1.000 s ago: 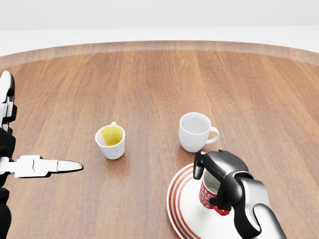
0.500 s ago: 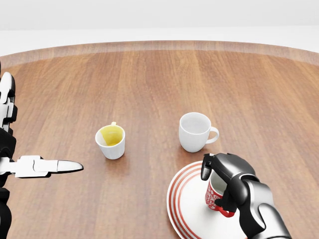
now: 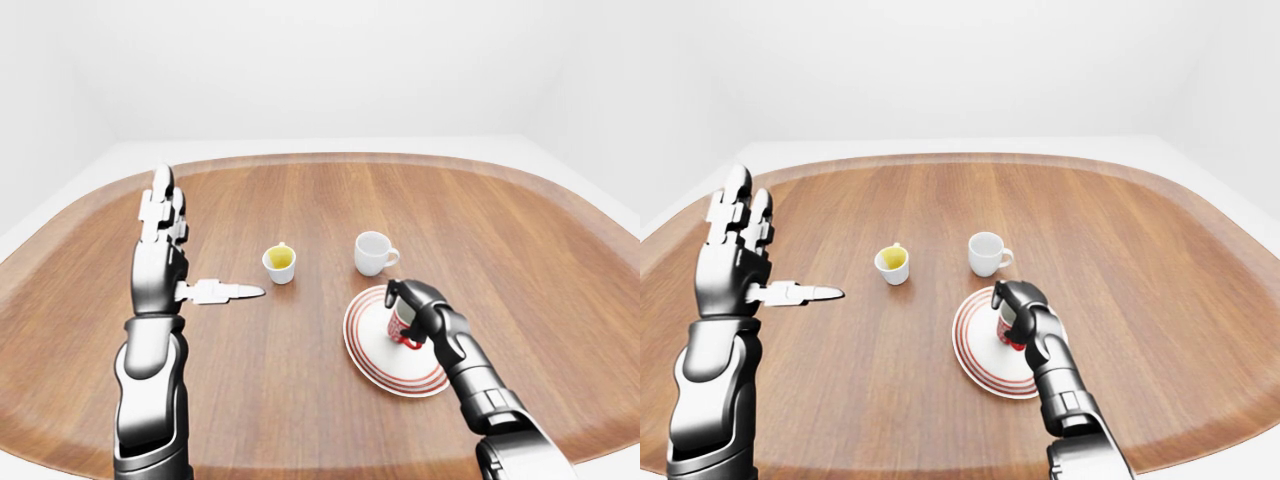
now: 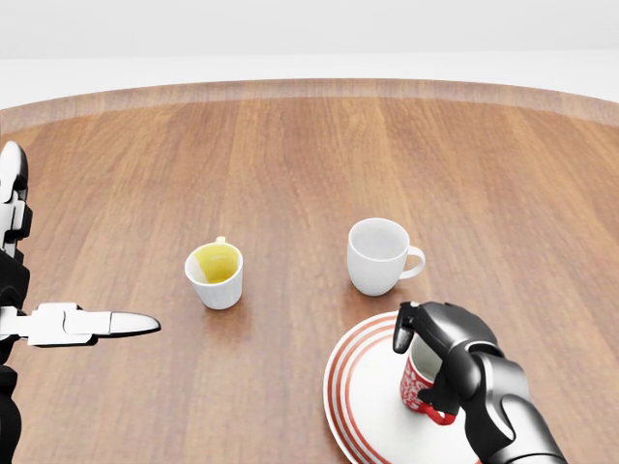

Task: Pick up the red mug and put it on the plate

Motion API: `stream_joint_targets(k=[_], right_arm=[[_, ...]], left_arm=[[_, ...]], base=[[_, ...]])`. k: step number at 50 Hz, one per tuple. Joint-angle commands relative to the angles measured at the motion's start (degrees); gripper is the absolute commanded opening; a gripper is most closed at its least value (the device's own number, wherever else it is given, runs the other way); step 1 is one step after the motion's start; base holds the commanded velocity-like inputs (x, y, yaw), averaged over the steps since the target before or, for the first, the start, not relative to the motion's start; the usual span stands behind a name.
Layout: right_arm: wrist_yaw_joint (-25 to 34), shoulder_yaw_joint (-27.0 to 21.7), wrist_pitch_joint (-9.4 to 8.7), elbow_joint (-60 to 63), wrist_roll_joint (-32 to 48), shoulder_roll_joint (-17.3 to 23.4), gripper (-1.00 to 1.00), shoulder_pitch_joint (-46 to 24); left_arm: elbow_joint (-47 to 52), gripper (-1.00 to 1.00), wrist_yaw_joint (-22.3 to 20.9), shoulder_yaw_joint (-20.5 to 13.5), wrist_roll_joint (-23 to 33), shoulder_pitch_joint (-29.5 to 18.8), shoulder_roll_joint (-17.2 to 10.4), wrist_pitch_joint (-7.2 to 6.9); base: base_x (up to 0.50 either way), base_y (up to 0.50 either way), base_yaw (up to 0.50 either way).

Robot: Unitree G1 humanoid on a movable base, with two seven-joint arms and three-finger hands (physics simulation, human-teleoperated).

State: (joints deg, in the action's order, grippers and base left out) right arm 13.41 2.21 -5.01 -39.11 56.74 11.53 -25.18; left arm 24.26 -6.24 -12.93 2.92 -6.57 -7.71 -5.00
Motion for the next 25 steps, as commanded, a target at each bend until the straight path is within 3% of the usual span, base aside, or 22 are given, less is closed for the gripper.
stream_joint_targets(k=[1, 25], right_arm=[[2.95, 0.01, 0.01, 3.59, 4.45, -0.32, -1.0, 0.36], [4.76, -0.65, 0.01, 5.88, 6.35, -0.45, -1.0, 0.96]], left_arm=[[0.09, 1.0, 0.07, -0.11, -0.2, 0.03, -0.01, 0.0], [0.32, 1.0, -0.05, -0.39, -0.35, 0.04, -0.2, 0.0]], base=[[0.0, 0.0, 0.0], [0.0, 0.0, 0.0]])
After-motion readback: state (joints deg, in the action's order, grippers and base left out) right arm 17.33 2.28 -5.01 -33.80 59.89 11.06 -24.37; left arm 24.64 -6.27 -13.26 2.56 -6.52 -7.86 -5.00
